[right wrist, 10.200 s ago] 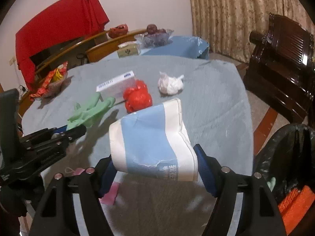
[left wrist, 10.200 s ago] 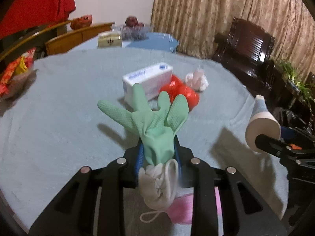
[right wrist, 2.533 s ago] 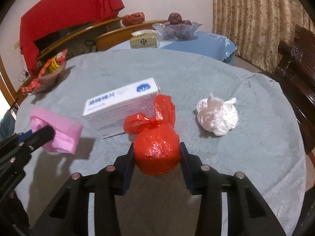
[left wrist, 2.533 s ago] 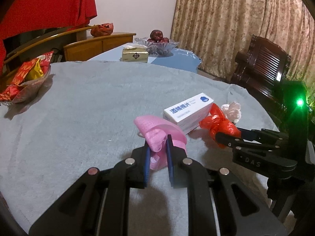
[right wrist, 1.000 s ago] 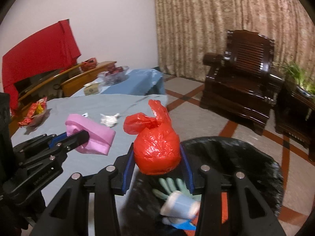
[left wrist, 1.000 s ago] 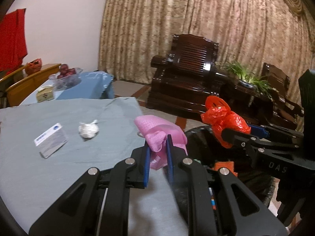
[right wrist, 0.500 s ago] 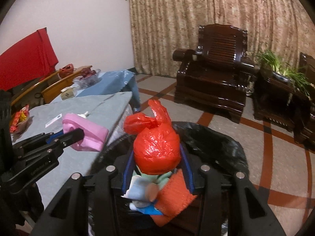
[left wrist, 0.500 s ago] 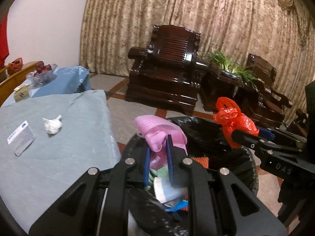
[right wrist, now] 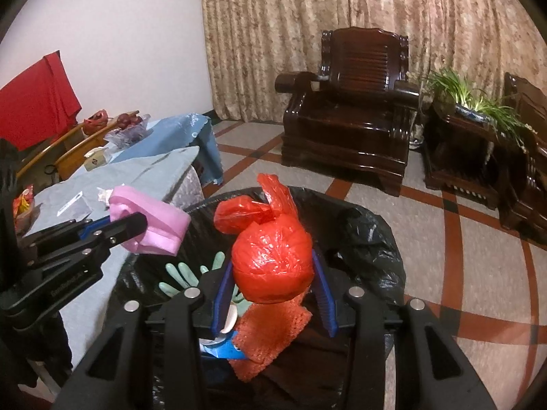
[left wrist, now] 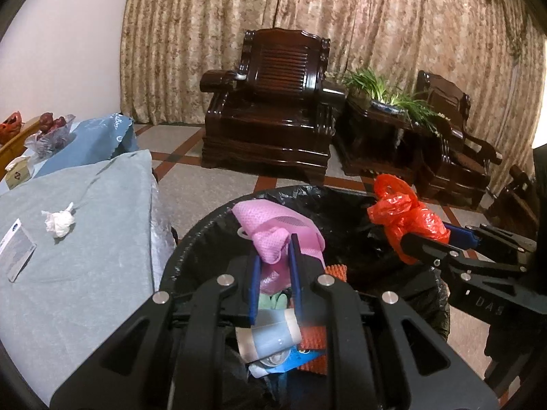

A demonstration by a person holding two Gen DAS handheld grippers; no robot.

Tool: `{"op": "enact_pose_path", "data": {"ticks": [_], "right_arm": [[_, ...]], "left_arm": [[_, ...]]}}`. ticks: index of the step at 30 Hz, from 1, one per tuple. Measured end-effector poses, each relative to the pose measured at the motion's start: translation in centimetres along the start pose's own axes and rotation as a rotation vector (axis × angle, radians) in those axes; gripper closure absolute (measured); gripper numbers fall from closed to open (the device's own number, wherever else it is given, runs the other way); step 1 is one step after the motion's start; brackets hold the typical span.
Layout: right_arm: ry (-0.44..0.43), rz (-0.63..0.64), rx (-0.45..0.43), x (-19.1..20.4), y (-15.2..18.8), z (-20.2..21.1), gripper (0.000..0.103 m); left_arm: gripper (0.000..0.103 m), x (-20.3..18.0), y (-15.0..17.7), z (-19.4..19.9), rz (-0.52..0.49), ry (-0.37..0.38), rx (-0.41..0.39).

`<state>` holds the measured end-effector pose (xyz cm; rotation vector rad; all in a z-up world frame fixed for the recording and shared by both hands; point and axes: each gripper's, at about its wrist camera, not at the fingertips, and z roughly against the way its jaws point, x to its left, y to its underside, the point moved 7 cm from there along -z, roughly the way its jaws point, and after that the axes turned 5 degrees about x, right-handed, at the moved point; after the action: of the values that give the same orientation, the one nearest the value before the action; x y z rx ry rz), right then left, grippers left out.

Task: Collect trash
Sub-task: 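Open both tools over the bin to drop the red bag and pink mask, then move both open tools back over the table toward the box and tissue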

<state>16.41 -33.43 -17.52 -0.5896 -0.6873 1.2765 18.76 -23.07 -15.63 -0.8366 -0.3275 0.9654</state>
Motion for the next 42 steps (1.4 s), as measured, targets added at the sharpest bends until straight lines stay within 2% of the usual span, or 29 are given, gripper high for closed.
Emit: {"op": "enact_pose_path", "data": {"ticks": [8,10,11,12,13,16,18,21,27,42], "right_arm": [[0.021,-0.012,0.011,-1.1,0.7,-0.7,0.06],[0.024,-0.002,0.015,-1.2,0.7,-0.8,0.057],[0.034,0.001,0.012,-1.3,0.8,-0.7,0.051],[0.041,0.002,0.013,-1.2,0.7,-0.6,0.046],[0.046,0.004,0.01,-1.2,0.7,-0.5,0.043],[0.066,0.003,-0.008,-1.5,0.7,0.1,0.028],[0.084,0.0,-0.024,-1.7,0.7,0.6,0.013],[0.086,-0.015,-0.044,-2.0,0.4,1.3,0.007],[0.041,-0.008,-0.061,-0.3,-0.3,2.0,0.006],[-0.122,0.114,-0.066,11.6,-3.9,-1.2,0.006]], "left_arm": [[0.087,-0.7,-0.2,-1.0,-0.025,0.013,0.025],[0.074,-0.9,-0.2,-1.1,-0.019,0.027,0.033],[0.054,-0.7,-0.2,-1.0,-0.012,0.032,0.026],[0.04,-0.7,-0.3,-0.8,-0.005,0.042,0.019],[0.039,-0.6,-0.3,-0.5,0.0,0.054,0.012],[0.032,-0.2,-0.2,0.4,0.002,0.068,0.003],[0.025,0.2,-0.3,1.0,0.009,0.064,-0.006],[0.017,1.4,-0.2,2.5,0.016,0.036,-0.03],[0.01,5.0,-0.3,5.3,0.038,-0.059,-0.062],[0.009,18.2,2.9,10.8,0.223,-0.289,-0.068]]}}
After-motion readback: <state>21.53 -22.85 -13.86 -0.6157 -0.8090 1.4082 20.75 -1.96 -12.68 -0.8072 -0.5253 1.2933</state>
